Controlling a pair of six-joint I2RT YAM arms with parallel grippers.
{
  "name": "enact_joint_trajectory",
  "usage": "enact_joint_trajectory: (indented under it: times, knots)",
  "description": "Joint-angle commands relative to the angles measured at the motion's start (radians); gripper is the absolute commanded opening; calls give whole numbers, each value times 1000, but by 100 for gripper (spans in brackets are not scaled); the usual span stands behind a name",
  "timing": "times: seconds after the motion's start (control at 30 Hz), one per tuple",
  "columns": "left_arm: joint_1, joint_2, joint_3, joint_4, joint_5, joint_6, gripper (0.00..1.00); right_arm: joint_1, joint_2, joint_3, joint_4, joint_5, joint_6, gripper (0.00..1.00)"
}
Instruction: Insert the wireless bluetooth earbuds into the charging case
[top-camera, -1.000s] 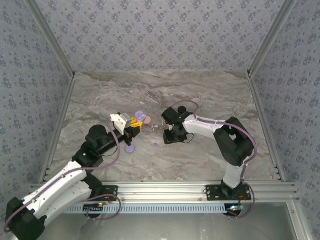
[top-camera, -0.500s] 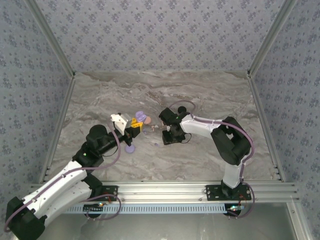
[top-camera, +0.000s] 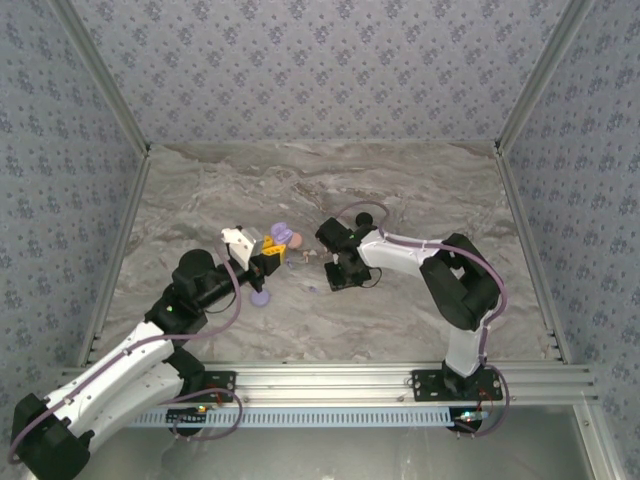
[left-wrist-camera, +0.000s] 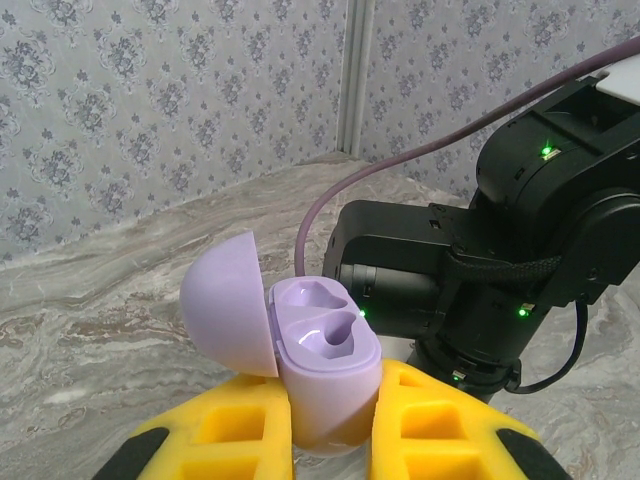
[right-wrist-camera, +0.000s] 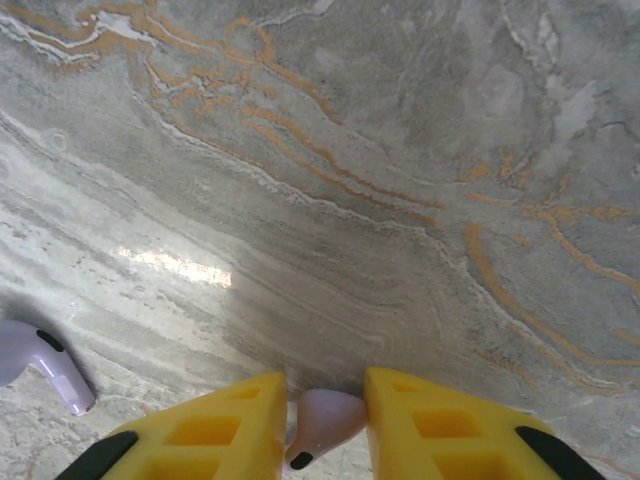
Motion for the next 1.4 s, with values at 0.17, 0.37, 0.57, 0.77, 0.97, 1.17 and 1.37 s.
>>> enact_joint_trajectory:
  times: [0.17, 0.37, 0.57, 0.77, 0.97, 1.17, 1.37]
  knots:
    - [5, -2, 30, 8, -13, 17, 0, 15, -9, 7, -59, 29, -14, 23]
    - [5, 13, 25, 34, -3, 3, 0, 5, -121, 1, -36, 89, -33, 22]
    - [5, 70, 27, 97, 42, -22, 0, -35, -310, 1, -33, 124, -73, 22]
    - [4, 156, 59, 152, 122, -38, 0, -57, -477, 96, -44, 131, -135, 22]
    - [-1, 229, 101, 172, 183, -34, 0, -51, -561, 167, 16, 57, -148, 22]
    - [-12, 274, 128, 176, 211, -29, 0, -21, -555, 186, 96, 10, -131, 22]
    - [-20, 300, 146, 172, 219, -23, 0, 10, -522, 201, 123, 6, -129, 22]
